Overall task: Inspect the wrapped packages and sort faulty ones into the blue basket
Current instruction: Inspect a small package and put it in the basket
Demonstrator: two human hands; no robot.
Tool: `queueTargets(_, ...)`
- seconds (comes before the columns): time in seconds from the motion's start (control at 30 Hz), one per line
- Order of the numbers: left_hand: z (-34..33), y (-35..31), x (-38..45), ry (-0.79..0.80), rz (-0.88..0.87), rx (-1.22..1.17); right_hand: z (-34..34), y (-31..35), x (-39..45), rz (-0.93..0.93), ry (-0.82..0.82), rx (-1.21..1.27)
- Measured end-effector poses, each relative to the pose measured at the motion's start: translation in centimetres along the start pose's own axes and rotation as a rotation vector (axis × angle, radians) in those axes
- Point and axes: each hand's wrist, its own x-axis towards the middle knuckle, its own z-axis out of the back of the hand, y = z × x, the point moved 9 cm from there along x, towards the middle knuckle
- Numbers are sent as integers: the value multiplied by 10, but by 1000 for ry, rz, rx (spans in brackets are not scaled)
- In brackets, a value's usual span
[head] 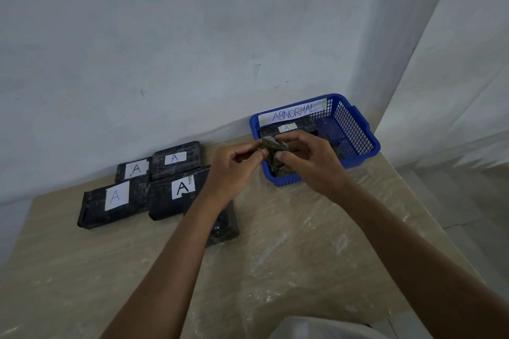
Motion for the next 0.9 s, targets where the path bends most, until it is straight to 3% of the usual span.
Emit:
queueTargets(0.17,-2,1,1,29,-2,47,-3,-2,-4,-5,17,21)
queueTargets(0.33,-11,24,2,44,320,-360,-3,-9,-6,-71,77,243)
queueTargets(0.43,-19,29,1,97,396,-463,-1,-8,-4,-22,43,159)
queueTargets(0.67,-13,32,1,43,333,-322,2,-8,0,-10,-46,158)
queueTargets(0.8,-16,31,0,84,335,-375,4,-11,-1,-8,-92,144)
queueTargets(0.9,-12,24,-2,54,239,-259,4,-11,-1,0,-89,150)
